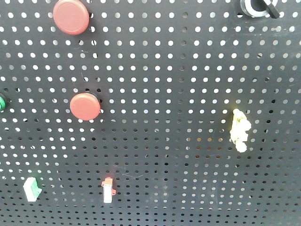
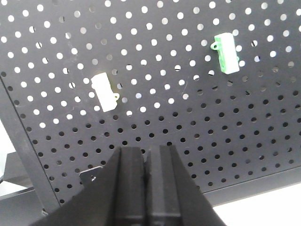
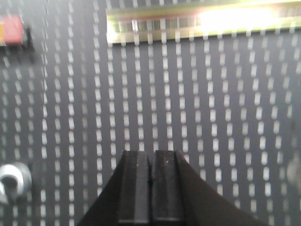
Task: Rotate knob clockwise with right arm
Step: 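Raise the right gripper toward the silver knob at the pegboard top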
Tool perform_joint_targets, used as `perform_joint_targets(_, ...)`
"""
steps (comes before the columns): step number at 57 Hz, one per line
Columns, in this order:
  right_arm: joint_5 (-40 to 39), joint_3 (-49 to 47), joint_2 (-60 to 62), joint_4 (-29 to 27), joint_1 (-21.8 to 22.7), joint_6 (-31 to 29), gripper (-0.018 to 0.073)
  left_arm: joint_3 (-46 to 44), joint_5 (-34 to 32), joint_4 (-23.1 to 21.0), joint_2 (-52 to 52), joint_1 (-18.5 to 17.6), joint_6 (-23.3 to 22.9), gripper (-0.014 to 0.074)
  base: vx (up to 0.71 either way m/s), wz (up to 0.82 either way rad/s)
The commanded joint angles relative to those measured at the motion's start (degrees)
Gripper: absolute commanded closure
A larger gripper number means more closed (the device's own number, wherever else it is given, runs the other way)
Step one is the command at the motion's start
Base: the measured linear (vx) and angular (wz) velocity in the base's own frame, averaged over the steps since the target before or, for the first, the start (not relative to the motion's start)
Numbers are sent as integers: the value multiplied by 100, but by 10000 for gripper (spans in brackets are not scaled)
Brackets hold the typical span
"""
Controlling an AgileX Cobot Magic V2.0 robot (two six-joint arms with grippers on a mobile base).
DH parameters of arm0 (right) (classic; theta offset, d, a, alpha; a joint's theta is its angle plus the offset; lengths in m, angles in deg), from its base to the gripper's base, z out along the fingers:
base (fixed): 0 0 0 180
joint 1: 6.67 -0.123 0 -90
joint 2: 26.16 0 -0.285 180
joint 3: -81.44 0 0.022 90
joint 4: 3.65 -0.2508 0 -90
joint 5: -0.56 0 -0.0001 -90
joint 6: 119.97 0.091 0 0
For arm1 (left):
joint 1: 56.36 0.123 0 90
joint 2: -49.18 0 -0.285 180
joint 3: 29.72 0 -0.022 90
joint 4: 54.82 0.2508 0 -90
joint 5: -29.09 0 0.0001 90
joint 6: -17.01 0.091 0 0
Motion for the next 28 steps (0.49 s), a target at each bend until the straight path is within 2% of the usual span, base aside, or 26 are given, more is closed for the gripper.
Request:
perform_joint_targets(1, -92, -162, -172, -20, 17, -118, 567, 187, -429, -30, 98, -45, -22, 603, 0, 0)
perform_joint_targets(8, -54, -162, -361, -222, 11, -517, 567, 187, -429, -30, 98, -45, -22, 603, 0, 0)
perform_joint_targets(16, 5, -259, -637, -1017, -392, -1501, 567, 187, -429, -30, 98, -45, -22, 603, 0, 0)
perform_joint_targets(19, 55, -340, -773, -1410, -700, -2173, 567, 187, -429, -30, 98, -45, -22, 603, 0, 0)
perform_joint_targets(24, 231, -575, -1103, -2179, -1451, -3416, 567, 187, -429, -30, 98, -45, -22, 603, 0, 0)
perform_joint_targets(28, 359, -771, -1408, -2665, -2044, -4171, 567, 187, -429, -30, 98, -45, -22, 603, 0, 0)
